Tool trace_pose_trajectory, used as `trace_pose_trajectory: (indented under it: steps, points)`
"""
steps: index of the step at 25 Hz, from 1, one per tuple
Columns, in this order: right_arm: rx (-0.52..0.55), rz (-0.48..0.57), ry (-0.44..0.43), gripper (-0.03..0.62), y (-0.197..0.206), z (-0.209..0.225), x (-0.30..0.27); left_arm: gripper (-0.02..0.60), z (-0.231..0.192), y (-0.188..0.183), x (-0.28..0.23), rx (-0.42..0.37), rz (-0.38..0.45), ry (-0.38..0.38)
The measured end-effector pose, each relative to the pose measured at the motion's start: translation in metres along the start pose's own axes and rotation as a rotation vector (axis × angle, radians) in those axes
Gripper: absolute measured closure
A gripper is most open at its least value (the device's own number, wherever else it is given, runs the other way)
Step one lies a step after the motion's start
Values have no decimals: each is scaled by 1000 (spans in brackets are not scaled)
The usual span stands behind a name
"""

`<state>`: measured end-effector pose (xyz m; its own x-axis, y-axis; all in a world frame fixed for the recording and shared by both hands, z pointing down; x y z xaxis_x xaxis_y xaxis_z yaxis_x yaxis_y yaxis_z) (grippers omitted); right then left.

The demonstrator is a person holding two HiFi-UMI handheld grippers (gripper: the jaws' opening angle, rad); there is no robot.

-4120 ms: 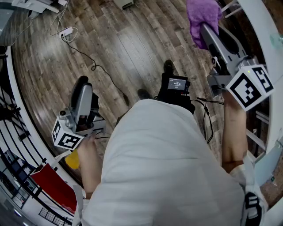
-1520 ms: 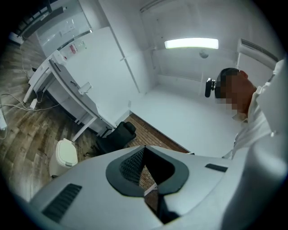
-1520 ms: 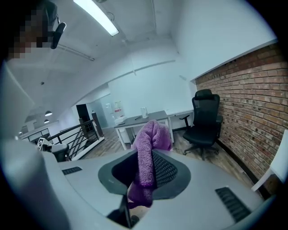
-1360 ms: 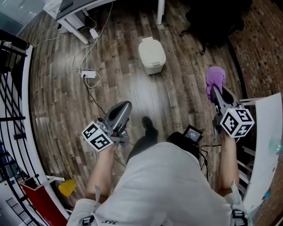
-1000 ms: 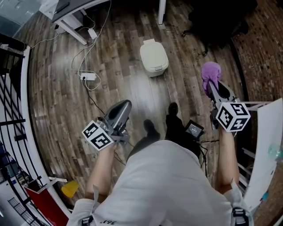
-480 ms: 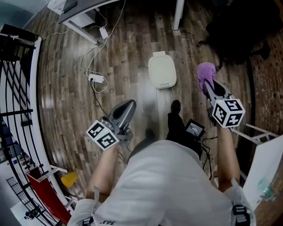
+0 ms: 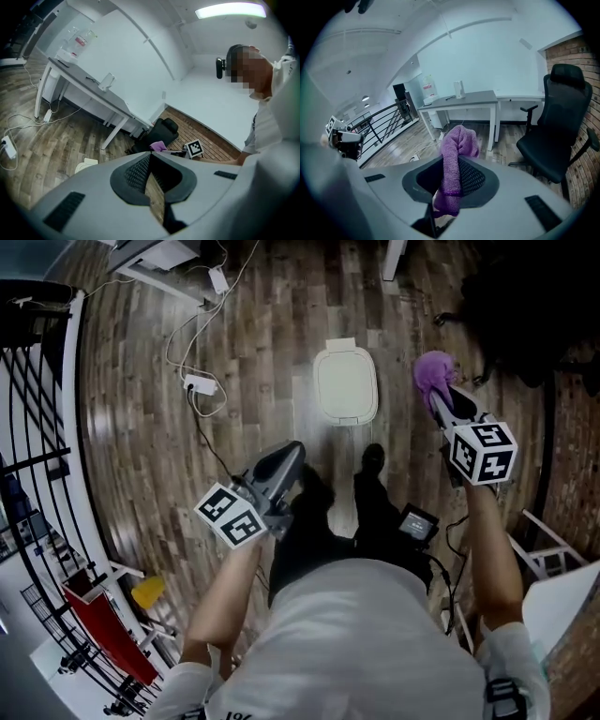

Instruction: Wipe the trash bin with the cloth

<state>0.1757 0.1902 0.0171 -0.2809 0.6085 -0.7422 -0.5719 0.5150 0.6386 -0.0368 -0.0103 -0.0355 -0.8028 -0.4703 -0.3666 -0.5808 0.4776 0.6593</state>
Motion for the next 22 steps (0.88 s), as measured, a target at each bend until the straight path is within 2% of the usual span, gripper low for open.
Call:
trace_pose_trajectory:
  steps: [5, 14, 18, 22]
  points:
    - [12, -77, 17, 514, 19, -1, -71, 577, -55, 14, -29, 40, -49, 23]
    - [56, -224, 33, 514, 72, -12, -211, 578, -163, 60, -86, 88, -133, 124]
    - [74, -268, 0, 514, 90, -26, -271, 577, -206, 77, -102, 89, -160, 122]
    - [101, -289, -18, 514, 92, -38, -324, 578, -241, 87, -118, 107, -153, 113]
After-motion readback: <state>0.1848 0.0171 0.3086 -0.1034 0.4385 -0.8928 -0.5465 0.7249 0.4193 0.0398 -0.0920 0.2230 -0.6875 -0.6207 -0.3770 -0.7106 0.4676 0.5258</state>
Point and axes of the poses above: the fingertips, and each gripper's own axes: x backward along the fingers, z to its right, y out of its underside, the point moved 2 cm from there along x, backward along the fingers, and after that the axes turned 9 degrees about -z, right-handed, at the moved point
